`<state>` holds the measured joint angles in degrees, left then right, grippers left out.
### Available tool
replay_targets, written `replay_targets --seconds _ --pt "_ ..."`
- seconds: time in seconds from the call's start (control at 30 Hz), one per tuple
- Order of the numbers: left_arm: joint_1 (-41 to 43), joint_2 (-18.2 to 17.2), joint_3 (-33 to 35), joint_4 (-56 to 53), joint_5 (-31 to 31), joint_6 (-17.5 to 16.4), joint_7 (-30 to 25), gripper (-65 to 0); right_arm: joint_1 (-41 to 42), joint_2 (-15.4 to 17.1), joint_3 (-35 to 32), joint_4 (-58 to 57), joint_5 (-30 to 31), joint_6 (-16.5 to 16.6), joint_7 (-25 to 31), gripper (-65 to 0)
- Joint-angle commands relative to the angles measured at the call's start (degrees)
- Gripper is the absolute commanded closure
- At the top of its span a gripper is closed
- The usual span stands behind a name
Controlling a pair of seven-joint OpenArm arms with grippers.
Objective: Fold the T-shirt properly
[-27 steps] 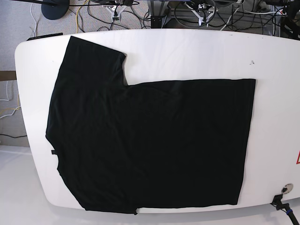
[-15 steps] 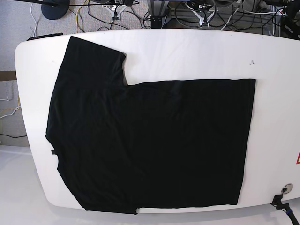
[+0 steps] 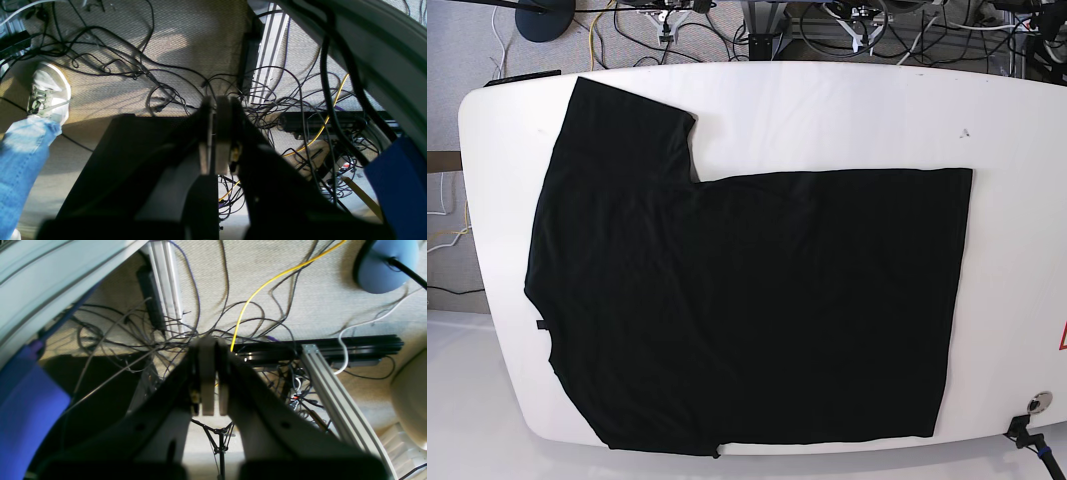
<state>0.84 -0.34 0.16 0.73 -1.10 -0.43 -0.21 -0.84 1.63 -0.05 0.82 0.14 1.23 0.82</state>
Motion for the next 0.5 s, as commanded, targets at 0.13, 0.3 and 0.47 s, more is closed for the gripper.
replay_targets --seconds 0.13,0.3,0.47 --pt "0.22 -0.06 0.36 1.69 -0.28 -0.25 -0.04 -0.8 -0.50 0.46 -0.15 -0.19 -0.07 0.78 0.28 -0.4" --pt "0.02 -0.17 0.18 1.67 -0.24 -0.30 0.19 -0.8 -0.92 0.43 -0.20 -0.82 -0.15 0.73 0.12 -0.2" --pt "-0.03 -0.14 0.23 1.89 -0.30 -0.36 0.29 -0.8 -1.03 0.50 -0.24 -0.58 -0.37 0.57 0.13 -0.3"
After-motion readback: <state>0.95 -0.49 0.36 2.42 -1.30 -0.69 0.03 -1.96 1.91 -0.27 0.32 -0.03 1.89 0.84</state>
